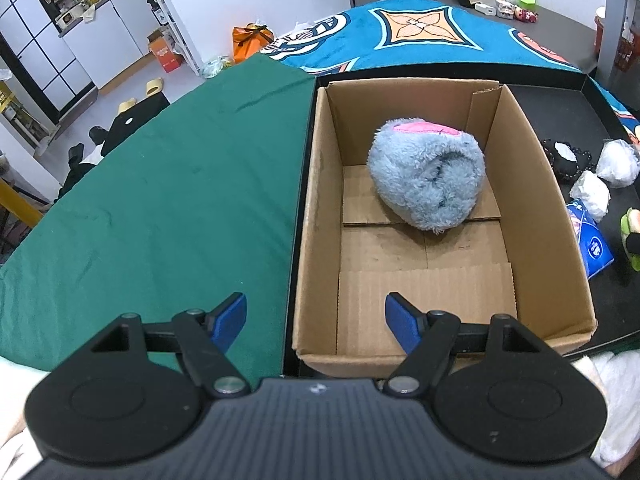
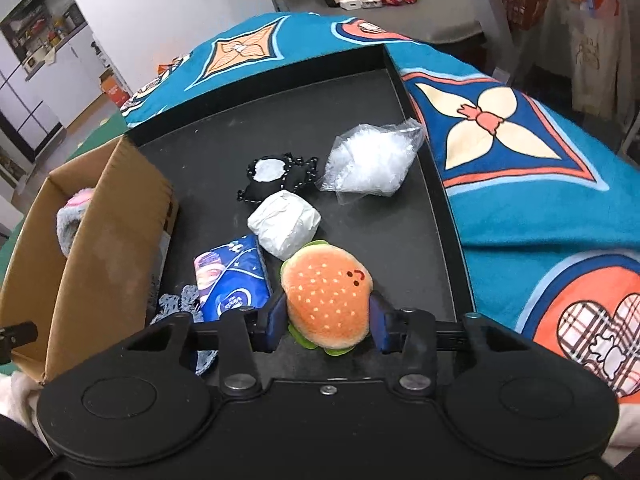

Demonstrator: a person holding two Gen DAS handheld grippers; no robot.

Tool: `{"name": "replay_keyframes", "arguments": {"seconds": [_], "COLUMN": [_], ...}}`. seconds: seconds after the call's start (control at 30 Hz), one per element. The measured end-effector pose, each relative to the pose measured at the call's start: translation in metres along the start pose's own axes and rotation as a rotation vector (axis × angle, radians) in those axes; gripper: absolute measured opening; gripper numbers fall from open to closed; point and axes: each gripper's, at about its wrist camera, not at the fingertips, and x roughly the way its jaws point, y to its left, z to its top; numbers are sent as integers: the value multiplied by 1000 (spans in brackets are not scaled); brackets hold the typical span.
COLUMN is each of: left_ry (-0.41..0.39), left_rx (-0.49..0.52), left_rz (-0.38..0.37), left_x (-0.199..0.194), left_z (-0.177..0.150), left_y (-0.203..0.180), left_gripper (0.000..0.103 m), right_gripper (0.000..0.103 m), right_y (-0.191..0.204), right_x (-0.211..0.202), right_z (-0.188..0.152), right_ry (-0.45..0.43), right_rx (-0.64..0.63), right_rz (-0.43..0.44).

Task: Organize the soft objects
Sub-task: 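Grasp the burger plush with the right tool and drop it into the box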

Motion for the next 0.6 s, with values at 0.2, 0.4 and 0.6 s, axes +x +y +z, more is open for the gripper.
{"name": "replay_keyframes", "arguments": {"seconds": [0.2,0.4,0.6], "left_ry": [-25,-32,-47], "left_rx": [-22,-33,-69], "left_rz": [2,-18,-33], "left_x": [-4,-4,-6], "left_z": [-3,-3,-6], "left_y": [4,8,15], "left_gripper": [75,75,75], "right_gripper": [41,42,42], "right_y": [3,9,20], "right_x": [-9,-19,-32], "right_z": [2,5,9], "right_ry": [-2,-24,-60], "right_rx": [-21,-41,-72], "right_rz": [-7,-29,-34]}}
